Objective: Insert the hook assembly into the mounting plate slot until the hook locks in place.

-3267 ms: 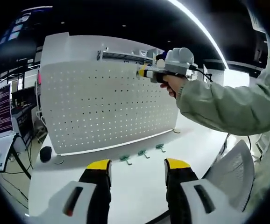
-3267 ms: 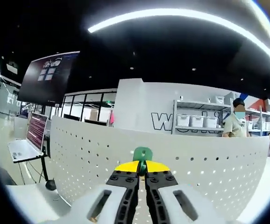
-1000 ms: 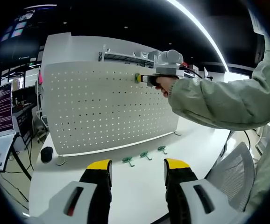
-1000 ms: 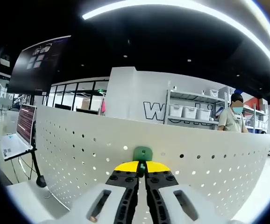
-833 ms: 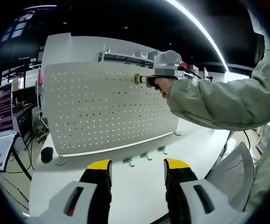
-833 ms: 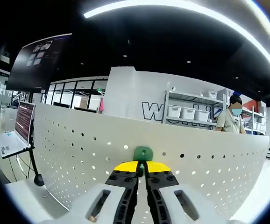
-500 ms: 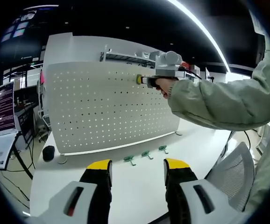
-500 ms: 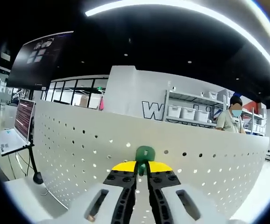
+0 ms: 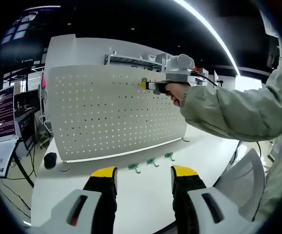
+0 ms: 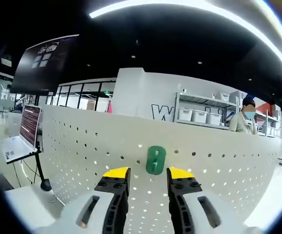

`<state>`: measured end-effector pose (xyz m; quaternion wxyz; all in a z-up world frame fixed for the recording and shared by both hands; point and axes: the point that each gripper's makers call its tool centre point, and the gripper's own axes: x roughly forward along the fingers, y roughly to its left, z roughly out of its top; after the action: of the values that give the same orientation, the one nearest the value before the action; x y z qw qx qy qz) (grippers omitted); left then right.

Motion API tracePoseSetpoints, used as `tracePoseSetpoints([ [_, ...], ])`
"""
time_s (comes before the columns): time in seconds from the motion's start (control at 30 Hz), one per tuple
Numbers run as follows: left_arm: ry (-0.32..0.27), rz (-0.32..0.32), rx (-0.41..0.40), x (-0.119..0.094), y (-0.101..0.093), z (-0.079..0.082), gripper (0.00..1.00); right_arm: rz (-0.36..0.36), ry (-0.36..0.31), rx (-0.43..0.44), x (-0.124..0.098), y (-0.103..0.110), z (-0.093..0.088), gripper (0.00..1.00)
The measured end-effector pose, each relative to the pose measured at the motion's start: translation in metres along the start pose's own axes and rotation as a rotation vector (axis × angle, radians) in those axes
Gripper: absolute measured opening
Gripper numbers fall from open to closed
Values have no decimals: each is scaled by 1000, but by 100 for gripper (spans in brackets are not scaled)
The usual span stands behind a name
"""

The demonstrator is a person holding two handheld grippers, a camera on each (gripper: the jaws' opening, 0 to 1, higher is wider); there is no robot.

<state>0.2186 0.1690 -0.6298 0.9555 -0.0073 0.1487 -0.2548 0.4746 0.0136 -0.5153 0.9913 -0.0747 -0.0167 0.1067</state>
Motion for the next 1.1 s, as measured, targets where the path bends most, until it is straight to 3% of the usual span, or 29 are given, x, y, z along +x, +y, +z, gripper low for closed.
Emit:
tracePoseSetpoints([
  [0.33,-6,-17,10,-2,-10,3,45,74,19,23,-19,11,2,45],
  [0.53,-9,-18,15,-6,-14,4,46,119,48,45,-39,15,-7,47],
  [1.1,-8,-27,42,-16,-35,4,46,260,201,42,-137,36,-80,47],
])
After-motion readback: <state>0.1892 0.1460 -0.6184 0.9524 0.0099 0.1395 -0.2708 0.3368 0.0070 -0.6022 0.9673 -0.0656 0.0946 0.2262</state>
